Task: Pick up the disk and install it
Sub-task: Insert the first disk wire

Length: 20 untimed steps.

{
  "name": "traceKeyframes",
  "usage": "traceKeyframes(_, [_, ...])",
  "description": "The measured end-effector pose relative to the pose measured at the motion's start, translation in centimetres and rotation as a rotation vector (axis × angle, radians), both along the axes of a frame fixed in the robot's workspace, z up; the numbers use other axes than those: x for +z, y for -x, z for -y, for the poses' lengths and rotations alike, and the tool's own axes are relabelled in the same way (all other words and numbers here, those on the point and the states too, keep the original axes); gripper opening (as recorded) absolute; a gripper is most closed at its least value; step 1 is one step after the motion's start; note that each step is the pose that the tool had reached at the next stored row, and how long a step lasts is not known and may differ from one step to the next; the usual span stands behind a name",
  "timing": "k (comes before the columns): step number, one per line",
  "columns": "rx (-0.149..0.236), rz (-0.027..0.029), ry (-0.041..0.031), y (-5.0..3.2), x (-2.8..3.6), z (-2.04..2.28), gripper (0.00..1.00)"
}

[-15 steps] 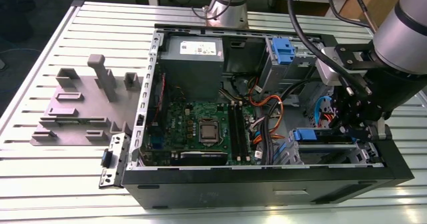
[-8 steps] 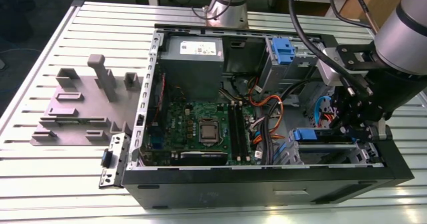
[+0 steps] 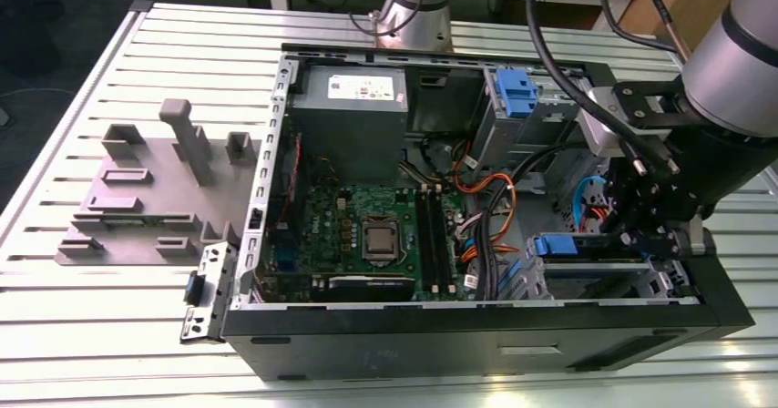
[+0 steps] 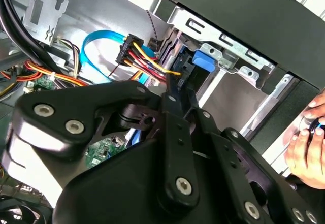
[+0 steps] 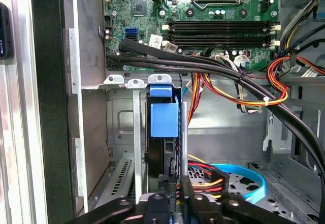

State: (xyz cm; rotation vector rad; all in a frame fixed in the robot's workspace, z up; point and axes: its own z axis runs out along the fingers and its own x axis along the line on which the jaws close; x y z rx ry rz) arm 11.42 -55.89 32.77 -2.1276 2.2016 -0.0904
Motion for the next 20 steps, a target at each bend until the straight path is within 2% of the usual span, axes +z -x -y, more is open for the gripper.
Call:
traceKeyframes(1, [0.0, -0.0001, 0.0, 0.0, 0.0, 0.0, 0.19])
traceKeyframes(2, [0.0, -0.0001, 0.0, 0.0, 0.0, 0.0, 0.25])
traceKeyframes(6, [0.0, -0.0005, 0.0004, 0.01, 0.13, 0.0, 0.25])
traceKeyframes(12, [0.0, -0.0056, 0.0003, 0.01, 1.06, 0.0, 0.25])
traceKeyframes(15, [0.0, -0.0065, 0.0001, 0.0, 1.11, 0.0, 0.25])
traceKeyframes(17, [0.0, -0.0066, 0.0, 0.0, 1.11, 0.0, 0.24])
traceKeyframes(19, [0.0, -0.0066, 0.0002, 0.0, 1.11, 0.0, 0.11])
traceKeyframes(20, [0.0, -0.0066, 0.0002, 0.0, 1.12, 0.0, 0.11])
